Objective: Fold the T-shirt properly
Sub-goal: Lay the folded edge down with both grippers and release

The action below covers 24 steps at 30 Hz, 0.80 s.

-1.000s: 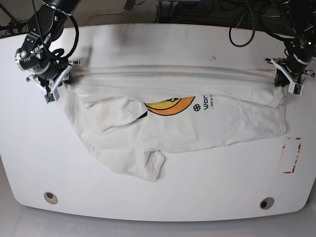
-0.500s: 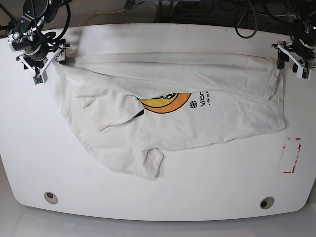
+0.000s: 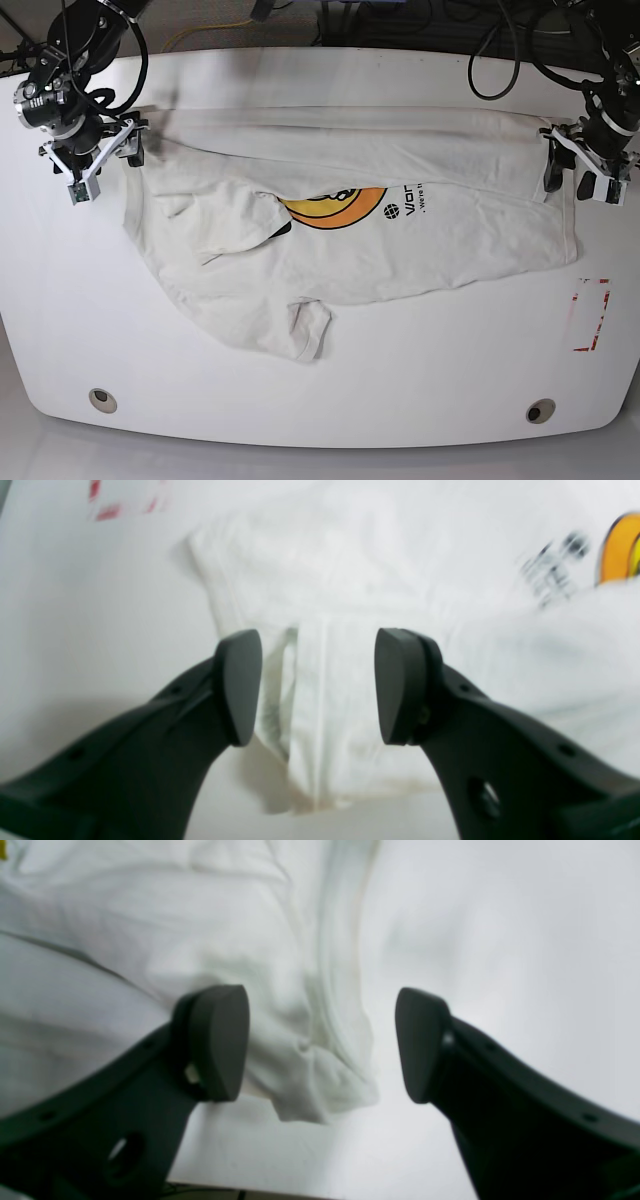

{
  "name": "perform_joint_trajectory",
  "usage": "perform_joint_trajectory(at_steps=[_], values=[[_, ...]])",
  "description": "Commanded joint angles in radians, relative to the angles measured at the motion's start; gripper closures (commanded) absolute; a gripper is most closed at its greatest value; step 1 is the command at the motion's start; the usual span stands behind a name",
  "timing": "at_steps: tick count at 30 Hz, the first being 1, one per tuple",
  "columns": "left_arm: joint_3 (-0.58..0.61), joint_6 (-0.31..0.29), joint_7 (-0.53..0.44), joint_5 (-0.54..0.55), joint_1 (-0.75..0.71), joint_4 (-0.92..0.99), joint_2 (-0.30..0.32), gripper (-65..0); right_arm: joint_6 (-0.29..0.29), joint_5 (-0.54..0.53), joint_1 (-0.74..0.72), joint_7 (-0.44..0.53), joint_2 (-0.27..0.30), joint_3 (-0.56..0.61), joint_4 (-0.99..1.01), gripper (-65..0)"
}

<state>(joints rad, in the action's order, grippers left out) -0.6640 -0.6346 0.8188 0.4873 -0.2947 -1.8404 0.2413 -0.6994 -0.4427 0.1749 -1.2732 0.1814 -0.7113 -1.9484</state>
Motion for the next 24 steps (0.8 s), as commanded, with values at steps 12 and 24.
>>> perform_joint_trajectory(at_steps=[12, 24], values=[[0.069, 0.042, -0.013, -0.258, 0.012, 0.164, 0.016, -33.2, 0.001, -0.001, -0.019, 0.010, 0.020, 0.057, 0.171, -43.6], [0.042, -0.024, -0.074, -0.293, 0.013, 0.290, 0.068, -33.2, 0.001, -0.011, 0.090, 0.065, 0.125, 0.055, 0.194, -43.6]])
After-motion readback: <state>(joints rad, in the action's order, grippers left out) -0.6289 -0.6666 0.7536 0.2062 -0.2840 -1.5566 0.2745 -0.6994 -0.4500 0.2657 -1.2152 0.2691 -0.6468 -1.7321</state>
